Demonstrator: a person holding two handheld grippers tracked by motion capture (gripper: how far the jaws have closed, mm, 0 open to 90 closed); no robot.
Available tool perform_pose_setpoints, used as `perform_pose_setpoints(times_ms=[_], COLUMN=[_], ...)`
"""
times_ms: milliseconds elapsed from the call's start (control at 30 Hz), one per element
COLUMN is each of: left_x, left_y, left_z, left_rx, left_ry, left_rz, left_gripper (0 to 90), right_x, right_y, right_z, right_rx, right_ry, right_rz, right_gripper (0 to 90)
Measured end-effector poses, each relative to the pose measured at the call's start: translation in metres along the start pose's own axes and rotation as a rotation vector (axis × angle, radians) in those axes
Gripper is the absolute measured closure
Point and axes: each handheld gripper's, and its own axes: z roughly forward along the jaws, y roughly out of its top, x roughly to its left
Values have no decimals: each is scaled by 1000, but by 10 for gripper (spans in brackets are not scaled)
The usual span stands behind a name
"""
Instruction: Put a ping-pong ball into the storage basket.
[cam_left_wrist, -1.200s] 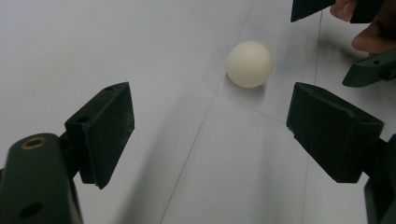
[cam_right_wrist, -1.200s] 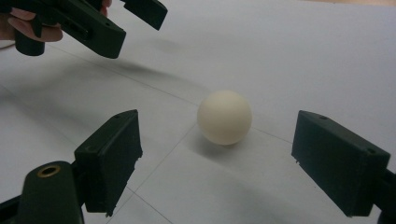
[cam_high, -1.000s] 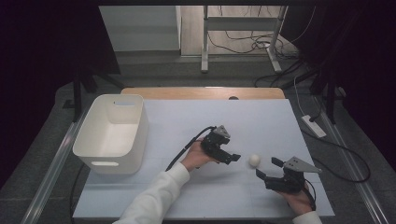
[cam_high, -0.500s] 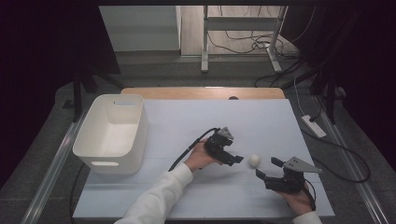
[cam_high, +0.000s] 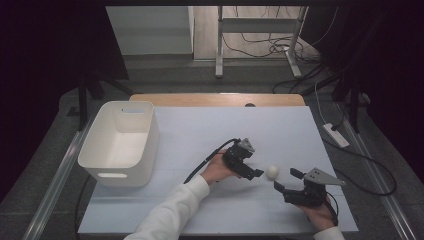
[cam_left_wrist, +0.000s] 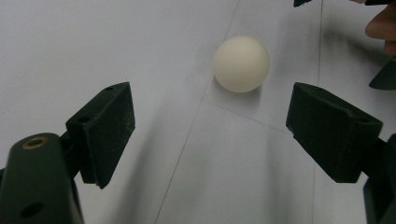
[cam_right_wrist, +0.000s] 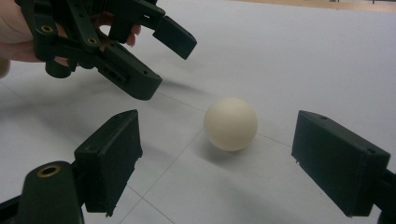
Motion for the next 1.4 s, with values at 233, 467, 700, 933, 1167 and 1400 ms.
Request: perform_pose_setpoints(times_ms=[233,467,700,933,1167,1400], left_x=[-2,-4,-7,-9,-10,-12], left_y=[4,9,12,13,15,18], left_z=[6,13,22,29,35,42], left_rx=[14,24,37,52,69,88], left_ry=[0,-8,-19,-19,-17,-16], left_rz=[11,22,25,29,40,44], left_gripper=[162,162,162,163,163,163], right_x=[2,1,0,0,0,0], right_y=[1,1,1,1,1,1], right_z=[-1,-2,-3,-3,-3,-3], right_rx=[-3,-9,-15,-16,-13,-12], right_ry=[3,4,4,5,6,6], right_rz=[-5,2,0,-1,-1,2], right_gripper=[159,159,159,159,159,159])
